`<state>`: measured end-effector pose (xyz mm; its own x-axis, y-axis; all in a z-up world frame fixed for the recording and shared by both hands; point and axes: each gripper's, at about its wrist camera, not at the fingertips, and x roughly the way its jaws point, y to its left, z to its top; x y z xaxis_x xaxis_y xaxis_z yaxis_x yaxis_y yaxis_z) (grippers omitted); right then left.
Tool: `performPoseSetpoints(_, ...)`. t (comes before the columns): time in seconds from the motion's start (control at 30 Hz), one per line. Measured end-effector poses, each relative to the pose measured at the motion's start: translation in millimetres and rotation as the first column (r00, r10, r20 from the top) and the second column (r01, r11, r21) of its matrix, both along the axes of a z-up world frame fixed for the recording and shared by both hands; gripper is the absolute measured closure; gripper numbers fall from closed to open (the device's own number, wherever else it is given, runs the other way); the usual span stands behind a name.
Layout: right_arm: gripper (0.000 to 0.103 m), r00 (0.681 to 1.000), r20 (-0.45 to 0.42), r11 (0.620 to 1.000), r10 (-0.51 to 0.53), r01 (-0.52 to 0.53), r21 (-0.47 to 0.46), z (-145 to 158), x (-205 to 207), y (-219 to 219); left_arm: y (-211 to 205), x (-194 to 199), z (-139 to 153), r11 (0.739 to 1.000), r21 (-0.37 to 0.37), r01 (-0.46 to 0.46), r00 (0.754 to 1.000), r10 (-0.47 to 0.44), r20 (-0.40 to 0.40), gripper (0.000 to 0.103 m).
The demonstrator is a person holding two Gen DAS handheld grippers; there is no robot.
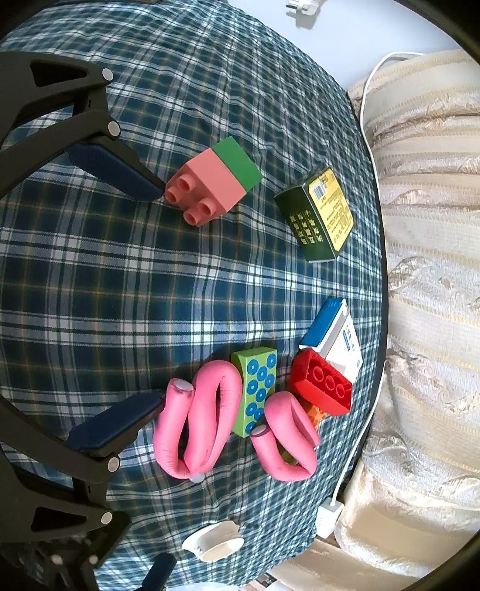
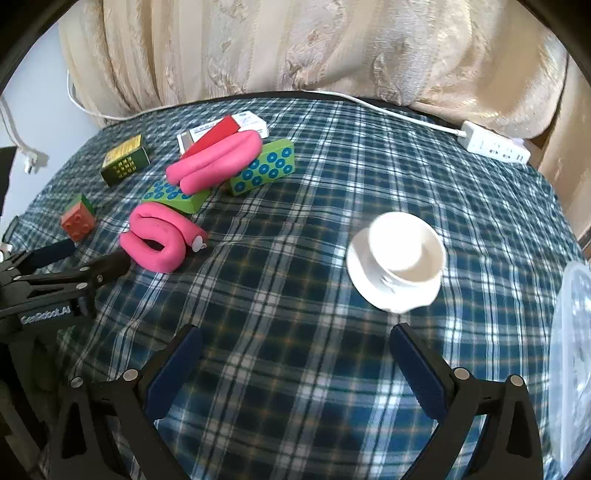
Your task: Organize objects
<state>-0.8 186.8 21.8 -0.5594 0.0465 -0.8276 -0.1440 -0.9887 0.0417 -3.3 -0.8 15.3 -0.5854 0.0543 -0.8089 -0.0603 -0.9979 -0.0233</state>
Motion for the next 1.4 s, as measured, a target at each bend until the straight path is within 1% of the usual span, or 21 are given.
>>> performPoseSetpoints(0.03, 0.0, 1.0, -0.006, 1.0, -0.009, 0.009, -0.011, 0, 3, 3, 0, 0, 0, 1.0, 0.006, 0.007, 1.0, -0.007, -0.002, 0.0)
performPoseSetpoints(0.1, 0.001, 0.999, -0.024, 0.999, -0.039, 0.039, -0.037, 3, 9, 12, -2, 1, 2, 0.999, 0.041, 0.031, 0.999, -0.03, -0.014, 0.0)
performPoseSetpoints(0.23, 0.007, 0.994, -0.047, 0.994, -0.095, 0.092, -0.062, 12, 12, 31, -6, 3, 5, 0.996, 0.085, 0.039, 0.999, -0.036, -0.031, 0.001)
performPoseSetpoints(0.33, 0.013, 0.989, -0.06, 0.988, -0.136, 0.131, -0.08, 15, 13, 44, -9, 5, 7, 0.993, 0.108, 0.043, 0.998, -0.039, -0.04, 0.005)
performPoseSetpoints(0.4, 0.016, 0.985, -0.06, 0.984, -0.16, 0.154, -0.088, 16, 10, 50, -13, 5, 9, 0.99, 0.132, 0.054, 0.998, -0.047, -0.049, 0.01)
performPoseSetpoints(0.47, 0.02, 0.983, -0.064, 0.983, -0.169, 0.163, -0.089, 16, 10, 53, -16, 5, 10, 0.987, 0.152, 0.054, 0.997, -0.046, -0.055, 0.013)
performPoseSetpoints(0.5, 0.021, 0.983, -0.069, 0.982, -0.173, 0.166, -0.086, 16, 8, 54, -19, 6, 11, 0.986, 0.16, 0.05, 0.998, -0.041, -0.057, 0.014)
performPoseSetpoints(0.67, 0.024, 0.981, -0.098, 0.985, -0.169, 0.166, -0.038, 21, 2, 54, -34, 10, 18, 0.986, 0.165, 0.005, 0.998, 0.006, -0.07, 0.018)
performPoseSetpoints(0.8, 0.026, 0.98, -0.107, 0.986, -0.166, 0.164, -0.025, 20, -4, 55, -44, 14, 26, 0.989, 0.145, -0.028, 0.995, 0.042, -0.092, 0.018)
performPoseSetpoints(0.87, 0.028, 0.981, -0.106, 0.987, -0.163, 0.161, -0.026, 19, -6, 56, -50, 15, 27, 0.989, 0.144, -0.041, 0.994, 0.055, -0.093, 0.018)
performPoseSetpoints(0.97, 0.028, 0.98, -0.112, 0.987, -0.162, 0.16, -0.025, 17, -9, 56, -57, 18, 29, 0.988, 0.146, -0.053, 0.993, 0.067, -0.095, 0.018)
performPoseSetpoints(1.07, 0.028, 0.98, -0.119, 0.987, -0.162, 0.161, -0.016, 17, -9, 56, -60, 24, 33, 0.988, 0.151, -0.041, 0.993, 0.056, -0.102, 0.018)
performPoseSetpoints(1.23, 0.028, 0.978, -0.122, 0.985, -0.17, 0.168, -0.028, 15, -10, 59, -65, 34, 44, 0.991, 0.129, -0.034, 0.989, 0.053, -0.141, 0.018)
performPoseSetpoints(1.33, 0.028, 0.976, -0.126, 0.984, -0.175, 0.172, -0.038, 15, -10, 61, -77, 30, 49, 0.99, 0.122, -0.076, 0.983, 0.095, -0.156, 0.018)
performPoseSetpoints(1.4, 0.028, 0.976, -0.128, 0.984, -0.177, 0.173, -0.04, 15, -11, 60, -83, 23, 47, 0.987, 0.119, -0.109, 0.981, 0.126, -0.144, 0.018)
